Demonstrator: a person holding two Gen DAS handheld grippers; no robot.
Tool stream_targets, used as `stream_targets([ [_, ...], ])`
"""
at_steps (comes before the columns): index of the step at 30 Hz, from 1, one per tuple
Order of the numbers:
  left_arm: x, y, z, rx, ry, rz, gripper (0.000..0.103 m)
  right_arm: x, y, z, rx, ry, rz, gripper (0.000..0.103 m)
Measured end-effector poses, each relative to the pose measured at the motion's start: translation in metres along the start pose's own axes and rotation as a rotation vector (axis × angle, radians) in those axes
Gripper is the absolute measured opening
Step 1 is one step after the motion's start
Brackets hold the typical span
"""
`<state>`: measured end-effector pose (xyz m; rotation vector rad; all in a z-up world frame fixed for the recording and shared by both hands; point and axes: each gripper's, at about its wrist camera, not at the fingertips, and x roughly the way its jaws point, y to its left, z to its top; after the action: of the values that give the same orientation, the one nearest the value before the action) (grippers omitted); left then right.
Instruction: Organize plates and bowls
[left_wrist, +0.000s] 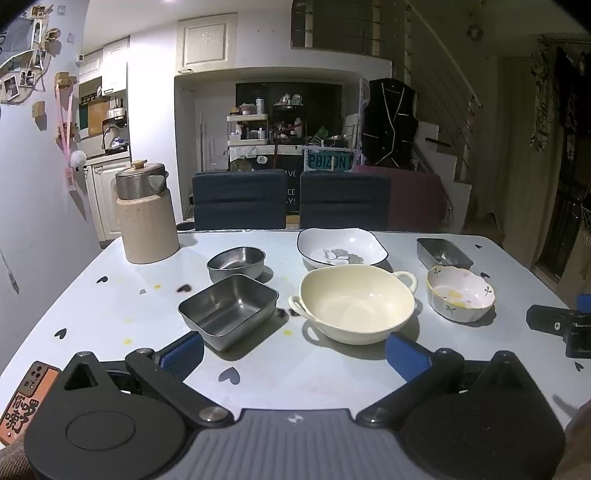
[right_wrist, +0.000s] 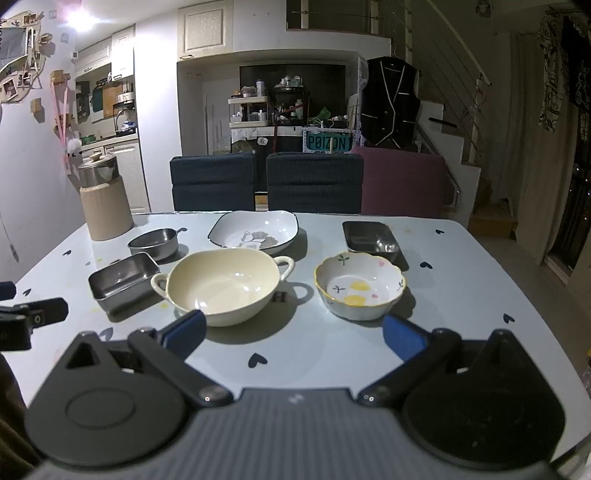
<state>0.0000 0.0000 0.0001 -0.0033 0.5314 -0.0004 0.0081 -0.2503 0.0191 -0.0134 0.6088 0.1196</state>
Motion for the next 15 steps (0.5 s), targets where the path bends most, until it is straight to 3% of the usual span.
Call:
stream_targets([
  [15,-0.0003,-0.0001,0.0001,-0.006,0.0,-0.003,0.103,0.0,0.0004,-0.0002,-0.002,0.003,-0.001,0.103],
])
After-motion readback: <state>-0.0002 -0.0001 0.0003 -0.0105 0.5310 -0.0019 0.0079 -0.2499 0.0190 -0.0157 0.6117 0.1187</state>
